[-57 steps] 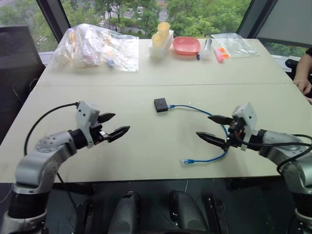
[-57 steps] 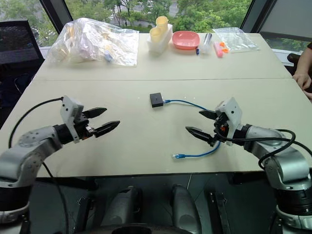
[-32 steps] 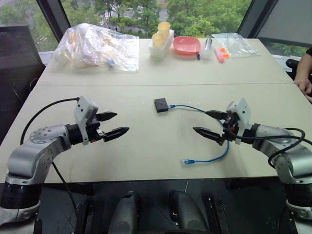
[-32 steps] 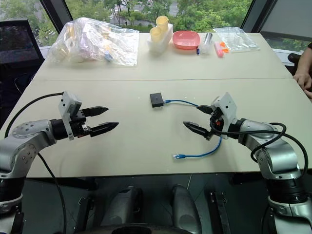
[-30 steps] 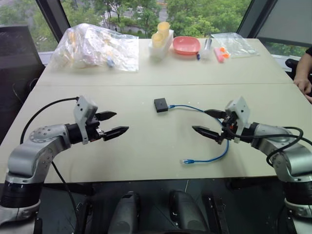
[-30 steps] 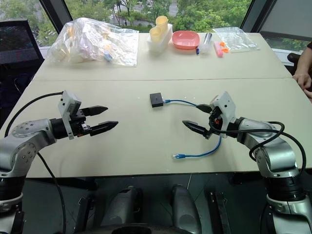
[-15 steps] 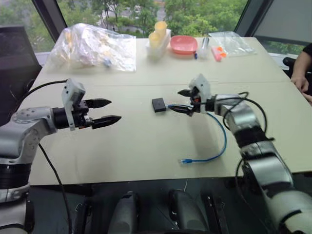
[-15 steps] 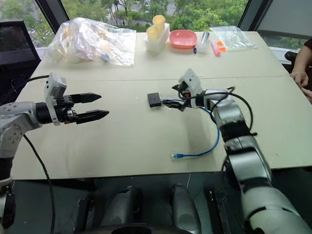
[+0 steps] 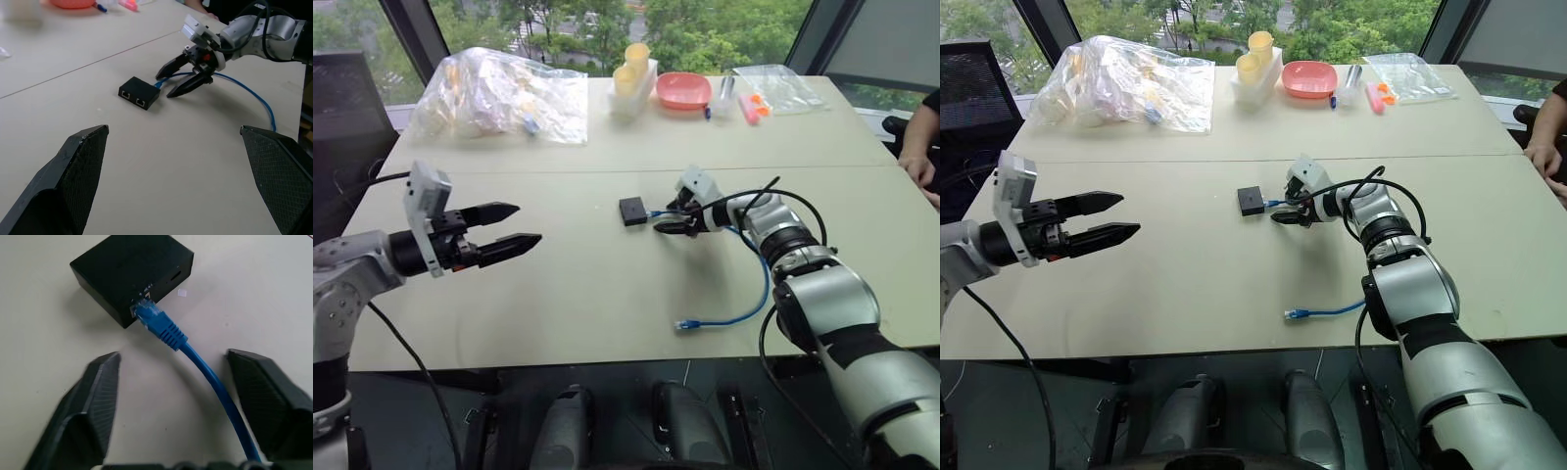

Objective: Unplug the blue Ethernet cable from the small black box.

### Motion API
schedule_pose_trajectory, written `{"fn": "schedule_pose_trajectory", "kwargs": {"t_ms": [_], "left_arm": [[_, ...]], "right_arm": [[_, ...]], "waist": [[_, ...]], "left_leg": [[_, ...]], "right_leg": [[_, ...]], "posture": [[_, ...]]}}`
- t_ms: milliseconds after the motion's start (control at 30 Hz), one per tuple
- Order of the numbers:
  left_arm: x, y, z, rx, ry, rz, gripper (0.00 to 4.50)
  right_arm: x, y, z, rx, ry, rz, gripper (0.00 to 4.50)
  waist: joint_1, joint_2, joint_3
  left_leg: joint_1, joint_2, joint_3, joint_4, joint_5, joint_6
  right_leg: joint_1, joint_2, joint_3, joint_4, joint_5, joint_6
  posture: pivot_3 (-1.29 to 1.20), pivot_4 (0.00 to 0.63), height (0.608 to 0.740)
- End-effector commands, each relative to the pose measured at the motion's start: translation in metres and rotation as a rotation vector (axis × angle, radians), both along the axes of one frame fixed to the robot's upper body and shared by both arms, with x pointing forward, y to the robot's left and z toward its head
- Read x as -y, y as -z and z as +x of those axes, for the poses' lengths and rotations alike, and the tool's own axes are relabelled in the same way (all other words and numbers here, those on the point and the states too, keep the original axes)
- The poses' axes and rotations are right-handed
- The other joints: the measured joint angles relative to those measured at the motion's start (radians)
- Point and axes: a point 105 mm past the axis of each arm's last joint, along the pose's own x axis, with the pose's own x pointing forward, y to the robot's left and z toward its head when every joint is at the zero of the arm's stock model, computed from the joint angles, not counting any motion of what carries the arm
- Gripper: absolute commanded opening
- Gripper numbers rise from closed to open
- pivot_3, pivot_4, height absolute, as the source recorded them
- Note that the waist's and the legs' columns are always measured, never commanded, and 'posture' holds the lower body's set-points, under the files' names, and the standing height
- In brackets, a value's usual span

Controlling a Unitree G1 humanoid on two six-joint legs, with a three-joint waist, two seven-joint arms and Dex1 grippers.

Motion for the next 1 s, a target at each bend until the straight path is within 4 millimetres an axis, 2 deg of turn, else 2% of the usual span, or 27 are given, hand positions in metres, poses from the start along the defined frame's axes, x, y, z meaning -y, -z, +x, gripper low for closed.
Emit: {"fn": "schedule_pose_trajectory", "kwargs": {"t_ms": [33, 100, 133, 333, 467, 567, 700, 867, 1000], "left_arm": [[-0.002, -0.009, -0.002, 0.05, -0.009, 0.031, 4.5], [0.0, -0.01, -0.001, 0.049, 0.0, 0.027, 4.5], [0.001, -0.011, 0.0, 0.05, 0.004, 0.023, 4.5], [0.008, -0.016, 0.02, 0.091, 0.028, 0.018, 4.5], [0.017, -0.014, 0.048, 0.114, 0.025, -0.002, 4.5], [0.022, -0.007, 0.069, 0.113, 0.019, -0.017, 4.5], [0.036, -0.01, 0.085, 0.077, 0.092, -0.106, 4.5], [0.057, -0.02, 0.105, 0.026, 0.202, -0.212, 4.5], [0.072, -0.026, 0.112, -0.021, 0.299, -0.268, 4.5]], "right_arm": [[-0.015, 0.0, -0.001, -0.006, -0.037, -0.011, 1.18], [-0.024, -0.007, -0.001, 0.001, -0.063, 0.017, 0.09], [-0.026, -0.008, -0.002, 0.004, -0.075, 0.016, 0.03], [-0.019, -0.011, 0.0, 0.061, -0.09, -0.007, 0.03], [-0.007, -0.041, 0.011, 0.272, -0.06, -0.017, 0.03], [-0.001, -0.068, 0.009, 0.446, -0.058, 0.037, 0.03], [0.009, -0.088, -0.01, 0.69, -0.044, -0.031, 0.03], [0.0, -0.107, -0.049, 0.905, -0.041, -0.108, 0.03], [0.007, -0.122, -0.06, 1.023, 0.01, -0.172, 0.03]], "waist": [[-0.01, 0.0, 0.0], [-0.016, 0.0, 0.0], [-0.018, 0.0, 0.0], [-0.016, 0.0, 0.0], [-0.011, 0.001, 0.001], [-0.01, 0.001, 0.001], [-0.004, 0.0, 0.0], [-0.003, 0.0, 0.001], [-0.01, 0.0, 0.0]], "left_leg": [[0.002, 0.0, 0.0, 0.0, 0.0, 0.0], [0.004, 0.0, 0.0, 0.0, 0.0, 0.0], [0.004, 0.0, 0.0, 0.0, 0.0, 0.0], [0.006, 0.001, 0.0, -0.002, 0.0, 0.0], [0.005, 0.001, 0.0, -0.002, 0.0, -0.001], [0.005, 0.0, 0.001, -0.002, 0.0, -0.001], [0.005, 0.0, 0.001, -0.005, 0.0, -0.001], [0.005, 0.0, 0.001, -0.008, 0.0, -0.001], [0.005, 0.0, 0.001, -0.008, 0.001, 0.0]], "right_leg": [[0.002, 0.0, 0.0, 0.0, 0.0, 0.0], [0.003, 0.0, 0.0, 0.0, 0.0, 0.0], [0.003, 0.0, 0.0, 0.0, 0.0, 0.0], [0.004, 0.002, 0.0, 0.001, 0.0, 0.0], [0.004, 0.002, 0.001, 0.0, 0.0, 0.0], [0.004, 0.001, 0.002, 0.0, 0.0, 0.001], [0.003, 0.002, 0.002, 0.0, 0.002, 0.005], [0.0, 0.003, 0.002, 0.0, 0.002, 0.005], [0.0, 0.003, 0.002, 0.0, 0.002, 0.005]], "posture": [[0.0, 0.15, 0.74], [0.0, 0.15, 0.74], [0.0, 0.15, 0.74], [0.0, 0.15, 0.74], [0.0, 0.15, 0.74], [0.0, 0.15, 0.74], [0.0, 0.15, 0.74], [0.0, 0.15, 0.74], [0.0, 0.15, 0.74]]}}
